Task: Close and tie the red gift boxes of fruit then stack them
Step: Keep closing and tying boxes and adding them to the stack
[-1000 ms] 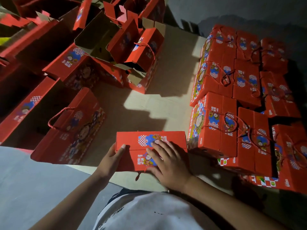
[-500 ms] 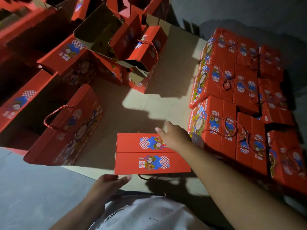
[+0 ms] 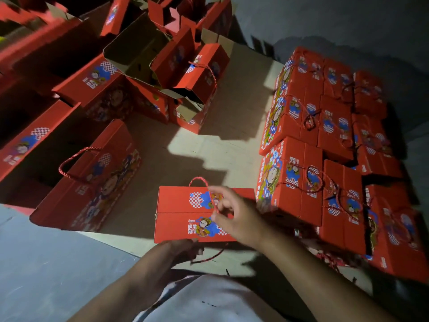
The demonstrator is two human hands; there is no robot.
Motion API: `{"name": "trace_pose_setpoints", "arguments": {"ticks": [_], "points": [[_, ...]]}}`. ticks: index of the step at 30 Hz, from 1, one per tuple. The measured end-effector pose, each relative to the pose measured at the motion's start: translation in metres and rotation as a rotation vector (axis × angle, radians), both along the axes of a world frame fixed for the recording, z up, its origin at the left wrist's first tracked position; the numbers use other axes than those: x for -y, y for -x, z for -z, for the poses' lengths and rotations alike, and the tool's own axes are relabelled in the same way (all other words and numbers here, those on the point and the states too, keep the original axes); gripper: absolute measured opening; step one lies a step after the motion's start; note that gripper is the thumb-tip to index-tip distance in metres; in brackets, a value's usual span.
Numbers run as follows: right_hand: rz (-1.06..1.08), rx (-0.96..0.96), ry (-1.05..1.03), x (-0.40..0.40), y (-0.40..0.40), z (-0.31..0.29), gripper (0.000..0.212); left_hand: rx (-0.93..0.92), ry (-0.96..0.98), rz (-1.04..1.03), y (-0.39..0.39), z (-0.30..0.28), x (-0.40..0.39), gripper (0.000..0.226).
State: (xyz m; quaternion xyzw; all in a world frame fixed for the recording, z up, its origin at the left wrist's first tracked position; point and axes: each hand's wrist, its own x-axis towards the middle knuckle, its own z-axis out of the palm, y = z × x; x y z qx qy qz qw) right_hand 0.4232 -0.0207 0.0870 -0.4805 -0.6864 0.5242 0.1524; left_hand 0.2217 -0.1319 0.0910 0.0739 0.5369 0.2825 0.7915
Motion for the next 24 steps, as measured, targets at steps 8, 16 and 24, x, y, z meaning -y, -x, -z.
{"name": "trace_pose_setpoints", "arguments": {"ticks": [8,16,24], "points": [[-0.052,-0.044,-0.028,0.044,0.012,-0.013,0.075,-0.045,-0.452,-0.03,-0.002,-0.061,-0.032,0.043],[0.213,-0.165,0.017,0.012,0.03,-0.052,0.059,-0.106,-0.55,-0.107,-0.022,-0.071,-0.038,0.043],[0.308,-0.203,-0.012,0.016,0.022,-0.067,0.053,-0.134,-0.678,-0.028,-0.024,-0.083,-0.042,0.039]]}}
